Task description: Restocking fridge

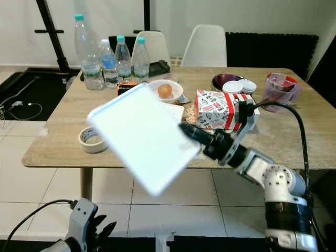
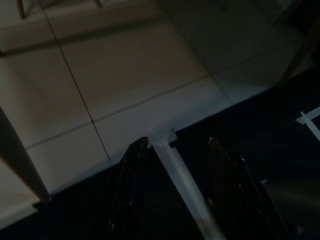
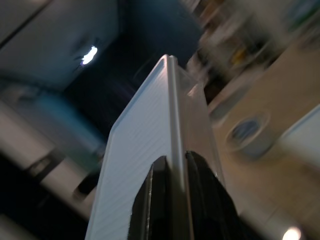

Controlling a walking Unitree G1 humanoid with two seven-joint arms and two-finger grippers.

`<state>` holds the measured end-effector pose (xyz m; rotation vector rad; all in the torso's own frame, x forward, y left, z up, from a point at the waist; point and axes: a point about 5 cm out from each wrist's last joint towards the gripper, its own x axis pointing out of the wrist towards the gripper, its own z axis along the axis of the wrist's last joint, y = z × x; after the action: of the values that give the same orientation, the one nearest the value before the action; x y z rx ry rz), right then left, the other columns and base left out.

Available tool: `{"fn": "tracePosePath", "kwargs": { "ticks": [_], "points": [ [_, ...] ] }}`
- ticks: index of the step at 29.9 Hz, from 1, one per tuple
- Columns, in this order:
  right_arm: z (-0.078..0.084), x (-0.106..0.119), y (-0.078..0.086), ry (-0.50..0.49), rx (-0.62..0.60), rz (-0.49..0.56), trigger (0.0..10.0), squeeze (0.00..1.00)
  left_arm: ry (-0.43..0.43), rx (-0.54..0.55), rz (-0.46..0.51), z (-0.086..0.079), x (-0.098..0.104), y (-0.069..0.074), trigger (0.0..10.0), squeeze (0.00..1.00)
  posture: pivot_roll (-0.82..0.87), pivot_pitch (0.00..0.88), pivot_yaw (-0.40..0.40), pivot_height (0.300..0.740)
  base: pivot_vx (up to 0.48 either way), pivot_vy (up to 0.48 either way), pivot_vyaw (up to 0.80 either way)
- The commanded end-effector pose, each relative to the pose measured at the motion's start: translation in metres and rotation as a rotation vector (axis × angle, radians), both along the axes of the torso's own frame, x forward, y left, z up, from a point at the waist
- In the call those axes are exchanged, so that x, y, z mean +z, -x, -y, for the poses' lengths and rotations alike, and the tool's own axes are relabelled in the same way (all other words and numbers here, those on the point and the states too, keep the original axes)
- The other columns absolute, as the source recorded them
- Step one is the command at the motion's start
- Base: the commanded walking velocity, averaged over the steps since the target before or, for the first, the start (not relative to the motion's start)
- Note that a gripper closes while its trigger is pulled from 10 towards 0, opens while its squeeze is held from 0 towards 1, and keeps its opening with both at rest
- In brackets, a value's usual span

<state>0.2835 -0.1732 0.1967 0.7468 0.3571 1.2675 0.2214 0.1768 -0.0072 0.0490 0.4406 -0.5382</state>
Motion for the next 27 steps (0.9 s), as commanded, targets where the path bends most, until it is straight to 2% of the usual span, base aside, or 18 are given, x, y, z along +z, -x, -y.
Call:
{"fn": "tracePosePath", "kwargs": {
  "ticks": [1,3,5,6,7,10,11,13,17,21,23,24,25,27],
  "points": [
    [-0.006,-0.002,0.009,0.032,0.075,0.01,0.0,0.0,-0.033,-0.004,-0.03,-0.007,-0.007,0.008,10.0,0.0,0.0,0.079,-0.021,0.74,0.0,0.0,0.0],
    [-0.01,-0.04,0.036,0.221,0.174,-0.05,0.0,0.0,-0.043,-0.013,-0.059,-0.006,-0.014,0.016,10.0,0.0,0.0,0.081,-0.017,0.74,0.0,0.0,0.0],
    [-0.009,-0.043,0.038,0.236,0.18,-0.056,0.0,0.0,-0.043,-0.014,-0.061,-0.006,-0.014,0.017,10.0,0.0,0.0,0.081,-0.017,0.74,0.0,0.0,0.0],
    [-0.009,-0.057,0.043,0.285,0.188,-0.084,0.0,0.0,-0.046,-0.018,-0.071,-0.005,-0.016,0.018,10.0,0.0,0.01,0.081,-0.016,0.74,0.0,0.0,0.0],
    [-0.009,-0.057,0.043,0.285,0.188,-0.084,0.0,0.0,-0.046,-0.018,-0.071,-0.005,-0.016,0.018,10.0,0.0,0.01,0.081,-0.016,0.74,0.0,0.0,0.0],
    [-0.006,-0.081,0.046,0.361,0.152,-0.136,0.0,0.0,-0.051,-0.011,-0.087,-0.005,-0.02,0.02,10.0,0.0,0.01,0.08,-0.016,0.74,0.0,0.0,0.0],
    [-0.006,-0.081,0.046,0.361,0.152,-0.136,0.0,0.0,-0.051,-0.011,-0.087,-0.005,-0.02,0.02,10.0,0.0,0.01,0.08,-0.016,0.74,0.0,0.0,0.0],
    [-0.002,-0.096,0.044,0.416,0.089,-0.157,0.0,0.0,-0.057,0.0,-0.098,-0.007,-0.023,0.021,10.0,0.0,0.01,0.078,-0.016,0.74,0.0,0.0,0.0],
    [0.005,-0.112,0.041,0.459,0.003,-0.186,0.0,0.0,-0.08,0.026,-0.112,-0.012,-0.027,0.023,10.0,0.0,0.01,0.074,-0.015,0.74,0.0,0.0,0.0],
    [0.024,-0.154,0.045,0.603,-0.151,-0.256,0.0,0.0,-0.137,0.107,-0.118,-0.025,-0.031,0.024,10.0,0.0,0.01,0.069,-0.014,0.74,0.0,0.0,0.0],
    [0.026,-0.16,0.045,0.62,-0.184,-0.269,0.0,0.0,-0.141,0.118,-0.117,-0.026,-0.031,0.024,10.0,0.0,0.01,0.069,-0.014,0.74,0.0,0.0,0.0],
    [0.031,-0.169,0.044,0.648,-0.254,-0.292,0.0,0.0,-0.142,0.139,-0.116,-0.027,-0.031,0.023,10.0,0.0,0.01,0.066,-0.012,0.74,0.0,0.0,0.0],
    [0.031,-0.169,0.044,0.648,-0.254,-0.292,0.0,0.0,-0.142,0.139,-0.116,-0.027,-0.031,0.023,10.0,0.0,0.01,0.066,-0.012,0.74,0.0,0.0,0.0],
    [0.038,-0.189,0.044,0.708,-0.4,-0.344,0.0,0.0,-0.143,0.176,-0.123,-0.028,-0.032,0.021,10.0,0.0,0.01,0.062,-0.011,0.74,0.0,0.0,0.0]
  ]
}}
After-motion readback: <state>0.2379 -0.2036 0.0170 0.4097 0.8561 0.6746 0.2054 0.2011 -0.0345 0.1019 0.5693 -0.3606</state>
